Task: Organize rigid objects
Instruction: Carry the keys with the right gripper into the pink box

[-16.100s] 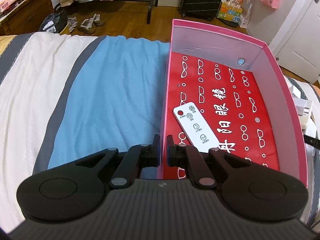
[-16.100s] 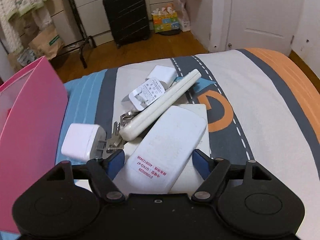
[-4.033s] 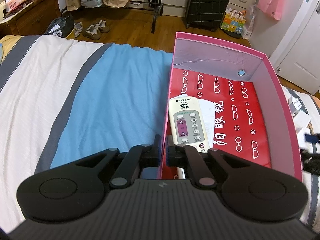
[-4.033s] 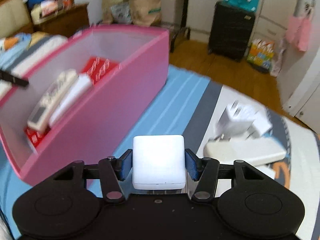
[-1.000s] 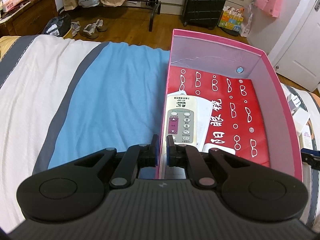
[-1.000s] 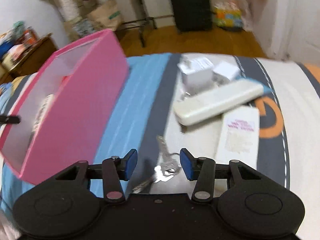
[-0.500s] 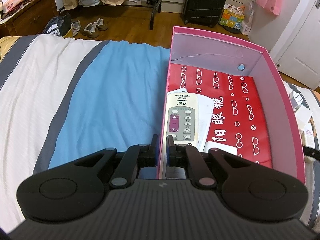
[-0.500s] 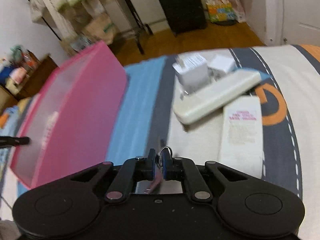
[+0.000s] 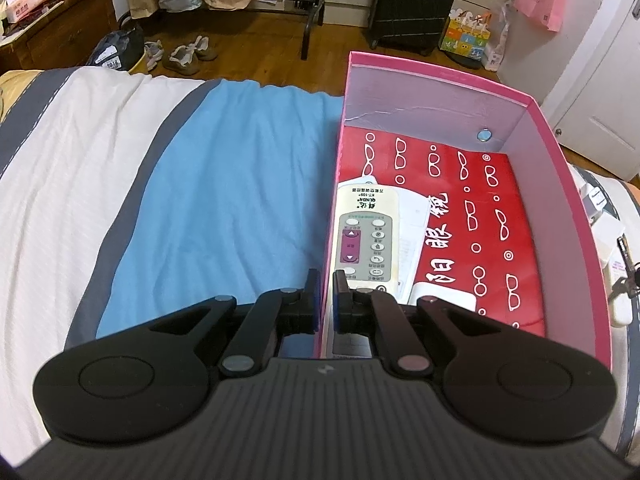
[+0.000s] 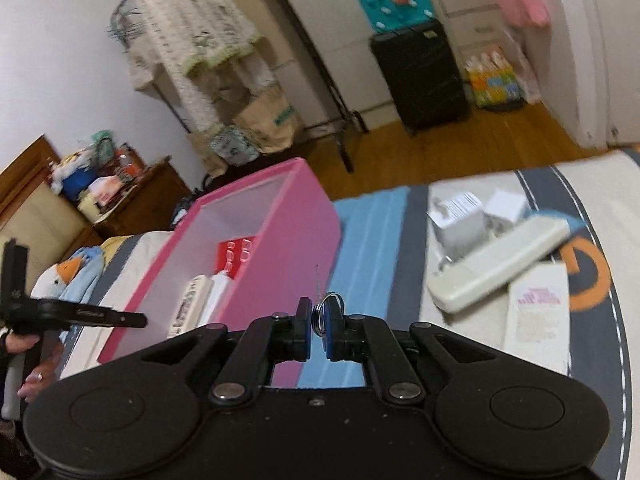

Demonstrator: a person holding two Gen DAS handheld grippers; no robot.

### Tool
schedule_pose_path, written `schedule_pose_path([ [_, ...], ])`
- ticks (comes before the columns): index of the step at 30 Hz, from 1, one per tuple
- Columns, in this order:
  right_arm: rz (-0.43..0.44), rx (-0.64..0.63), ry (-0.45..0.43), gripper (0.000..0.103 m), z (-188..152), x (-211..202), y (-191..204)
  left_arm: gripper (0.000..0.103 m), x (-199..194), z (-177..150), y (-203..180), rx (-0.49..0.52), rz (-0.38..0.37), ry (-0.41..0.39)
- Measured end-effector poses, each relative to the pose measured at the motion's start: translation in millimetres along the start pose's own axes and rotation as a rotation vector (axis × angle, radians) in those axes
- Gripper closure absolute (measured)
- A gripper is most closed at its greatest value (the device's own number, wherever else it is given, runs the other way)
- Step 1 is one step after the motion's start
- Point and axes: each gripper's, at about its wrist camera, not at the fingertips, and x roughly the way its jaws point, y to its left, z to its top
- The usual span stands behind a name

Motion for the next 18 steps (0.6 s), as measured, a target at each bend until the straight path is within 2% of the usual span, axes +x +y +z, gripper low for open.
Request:
schedule_pose_path([
  [6,0.089,-0.019,-0.067,0.094,5.3,-14.2,24.2,0.100,-3.8,-0.6,-0.6,-0.011,0.010,-0.016],
  [10,0.228,0.045,-0.102,0.094,3.1,-16.8,52.1,0.100,-4.0,0.6,-2.3,-0.013,0.018,-0.010],
  [13,0.301,0.023,-0.076,0.094,4.7,-3.8,81.3,0.100,-4.5,-0.2,-2.5,0.002,0.017,-0.011],
  [18,0.308,-0.042,-0.007,0.094,10.3,24.6,117.5,0.100,-4.3,1.1,1.2,-0.008,-0.005,0.001],
])
